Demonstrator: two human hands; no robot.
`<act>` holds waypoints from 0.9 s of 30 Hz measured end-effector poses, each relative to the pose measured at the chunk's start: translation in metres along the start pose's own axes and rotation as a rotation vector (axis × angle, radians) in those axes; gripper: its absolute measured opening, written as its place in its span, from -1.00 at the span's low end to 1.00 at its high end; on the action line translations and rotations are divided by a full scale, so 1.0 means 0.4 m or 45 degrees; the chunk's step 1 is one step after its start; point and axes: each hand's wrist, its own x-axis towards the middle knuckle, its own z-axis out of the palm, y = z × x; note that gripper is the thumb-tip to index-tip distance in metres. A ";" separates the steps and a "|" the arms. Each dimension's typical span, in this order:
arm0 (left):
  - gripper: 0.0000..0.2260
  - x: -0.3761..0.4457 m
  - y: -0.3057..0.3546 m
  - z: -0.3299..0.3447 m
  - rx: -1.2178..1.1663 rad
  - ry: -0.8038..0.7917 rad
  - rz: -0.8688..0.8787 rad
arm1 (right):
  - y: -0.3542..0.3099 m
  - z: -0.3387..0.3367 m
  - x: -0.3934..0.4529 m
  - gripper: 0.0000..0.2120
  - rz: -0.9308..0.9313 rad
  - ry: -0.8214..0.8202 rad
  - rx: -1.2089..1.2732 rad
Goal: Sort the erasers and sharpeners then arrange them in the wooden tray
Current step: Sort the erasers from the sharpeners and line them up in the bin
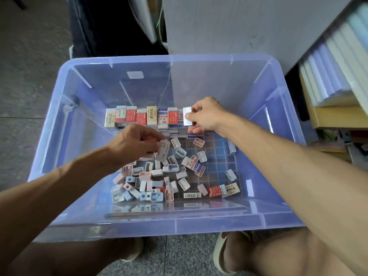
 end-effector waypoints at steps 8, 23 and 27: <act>-0.86 -0.003 -0.009 -0.045 -0.514 0.165 -0.164 | 0.001 0.053 0.063 -0.89 0.037 0.223 -0.002; -0.87 0.004 0.043 -0.033 -0.841 0.126 -0.124 | -0.048 0.057 -0.099 -0.82 -0.150 -0.362 0.035; -0.93 0.014 0.046 -0.020 -0.893 0.061 -0.112 | -0.014 0.061 -0.101 -0.88 -0.095 -0.305 0.158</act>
